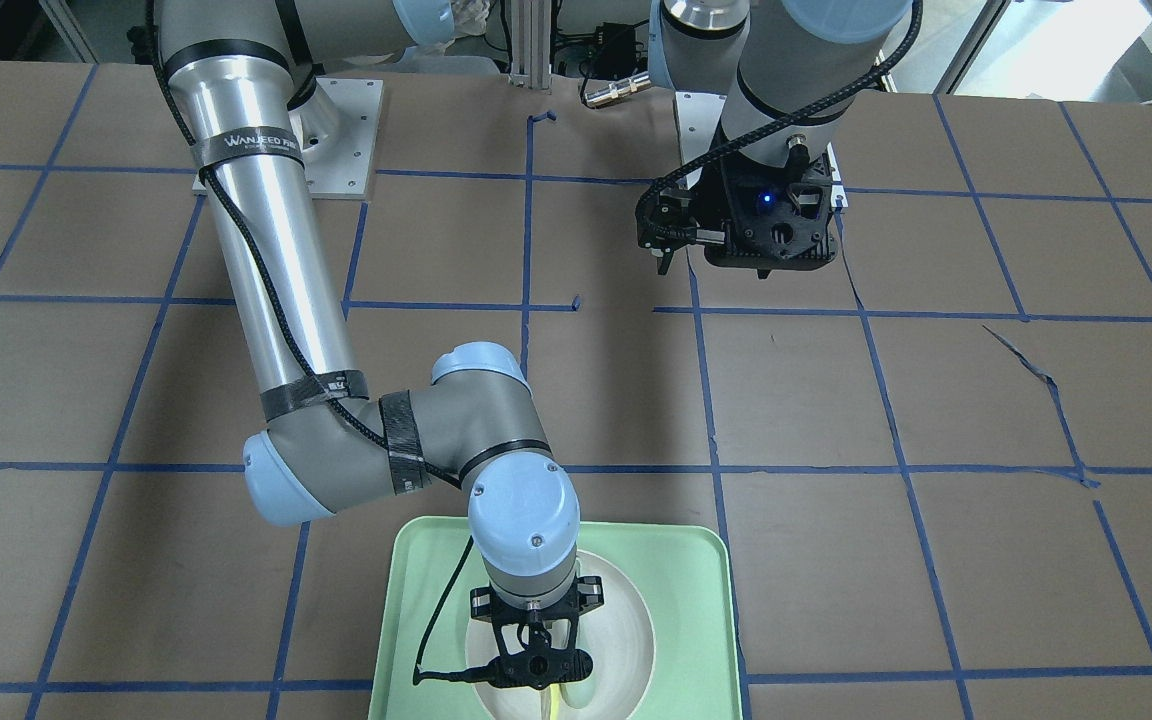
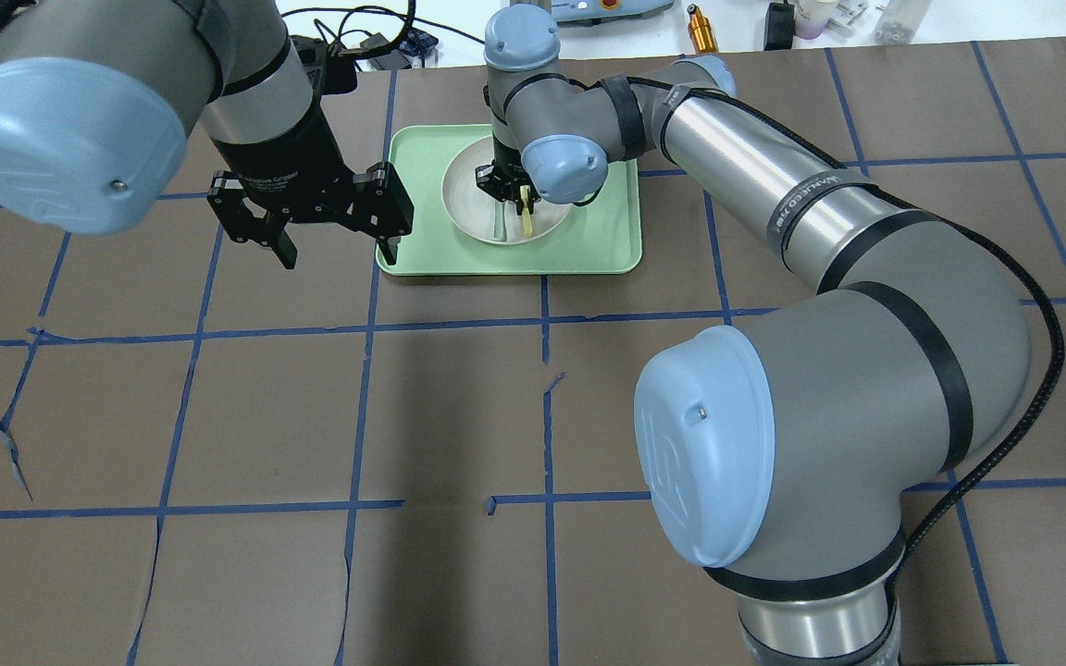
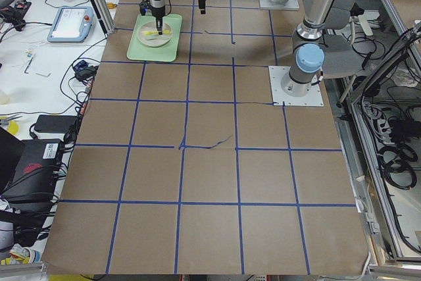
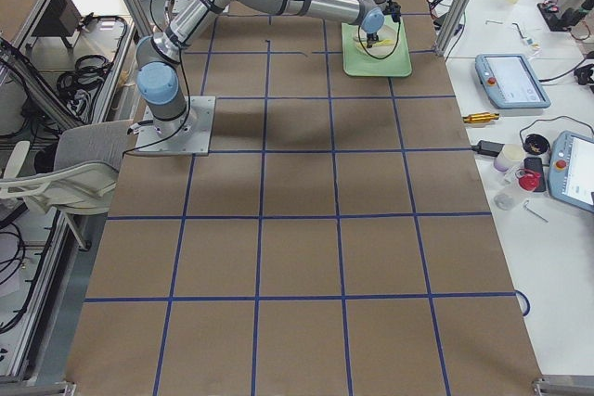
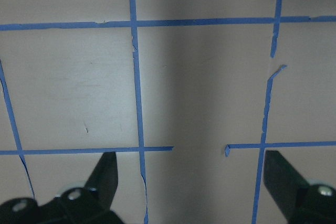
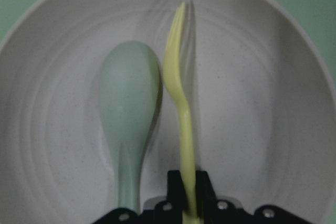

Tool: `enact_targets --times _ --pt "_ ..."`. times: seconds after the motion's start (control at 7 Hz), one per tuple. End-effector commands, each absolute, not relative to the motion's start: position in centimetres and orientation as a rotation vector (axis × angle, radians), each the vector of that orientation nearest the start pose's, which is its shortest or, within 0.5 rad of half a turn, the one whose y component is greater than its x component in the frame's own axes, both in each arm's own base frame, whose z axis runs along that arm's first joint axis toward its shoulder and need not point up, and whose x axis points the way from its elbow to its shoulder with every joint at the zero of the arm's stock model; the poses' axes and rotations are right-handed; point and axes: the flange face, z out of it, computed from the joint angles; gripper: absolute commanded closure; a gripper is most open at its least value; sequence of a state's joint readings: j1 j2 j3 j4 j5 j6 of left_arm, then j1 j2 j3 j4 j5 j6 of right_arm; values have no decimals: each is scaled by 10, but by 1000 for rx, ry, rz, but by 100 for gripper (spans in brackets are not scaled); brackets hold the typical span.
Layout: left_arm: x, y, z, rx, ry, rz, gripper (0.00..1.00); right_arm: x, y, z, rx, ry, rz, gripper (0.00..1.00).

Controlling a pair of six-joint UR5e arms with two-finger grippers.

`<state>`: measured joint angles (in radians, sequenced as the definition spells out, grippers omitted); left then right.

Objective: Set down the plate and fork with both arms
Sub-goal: 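Lift the fork with the right gripper and lower it beside the plate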

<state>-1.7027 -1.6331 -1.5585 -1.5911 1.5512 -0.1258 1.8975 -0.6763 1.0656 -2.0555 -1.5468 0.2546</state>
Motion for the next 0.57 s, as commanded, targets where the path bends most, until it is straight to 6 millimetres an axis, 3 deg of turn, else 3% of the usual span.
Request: enact_targets --times 0.0,0.14,0.43 --pt "-201 -488 460 9 3150 117 0 386 -717 195 -115 3083 -141 88" --pt "-201 -488 461 9 3150 112 0 386 -716 211 -125 3075 -167 100" --pt "-201 -489 460 9 3149 114 0 370 -715 255 -165 3069 -232 100"
